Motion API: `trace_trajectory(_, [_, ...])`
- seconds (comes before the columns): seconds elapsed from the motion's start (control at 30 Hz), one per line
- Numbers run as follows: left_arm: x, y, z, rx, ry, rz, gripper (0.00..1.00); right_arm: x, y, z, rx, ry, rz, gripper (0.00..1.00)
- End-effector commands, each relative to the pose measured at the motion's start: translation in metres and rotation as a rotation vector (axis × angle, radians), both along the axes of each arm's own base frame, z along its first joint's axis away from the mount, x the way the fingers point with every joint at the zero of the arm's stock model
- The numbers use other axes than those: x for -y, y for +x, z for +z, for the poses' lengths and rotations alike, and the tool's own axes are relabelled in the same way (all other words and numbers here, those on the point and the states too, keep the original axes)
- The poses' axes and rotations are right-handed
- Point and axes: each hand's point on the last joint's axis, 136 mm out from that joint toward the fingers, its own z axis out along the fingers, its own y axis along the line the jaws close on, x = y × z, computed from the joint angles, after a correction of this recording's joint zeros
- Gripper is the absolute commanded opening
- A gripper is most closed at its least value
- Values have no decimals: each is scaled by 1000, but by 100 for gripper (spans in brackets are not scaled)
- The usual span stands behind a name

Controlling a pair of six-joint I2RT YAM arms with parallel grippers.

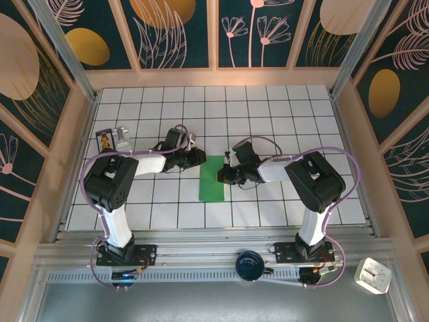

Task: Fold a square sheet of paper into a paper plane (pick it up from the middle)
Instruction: First fold in half a square sheet of paper at the center of the table.

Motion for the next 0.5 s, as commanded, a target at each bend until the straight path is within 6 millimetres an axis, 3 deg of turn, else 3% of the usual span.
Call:
trace_trajectory(0.0, [3,18,-2,17,9,4,22,58,-28,-70,-122,-306,-63,0])
trace_trajectory(0.27, [-14,28,-28,10,128,38,20,61,-30,-70,-124,-310,-70,0])
trace_trajectory(0.37, [-13,28,-18,29,120,33,21,62,-30,-69,-121,-307,-73,0])
trace_trajectory(0.47, [-11,27,6,69,83,27,23,62,-29,-69,-122,-307,-74,0])
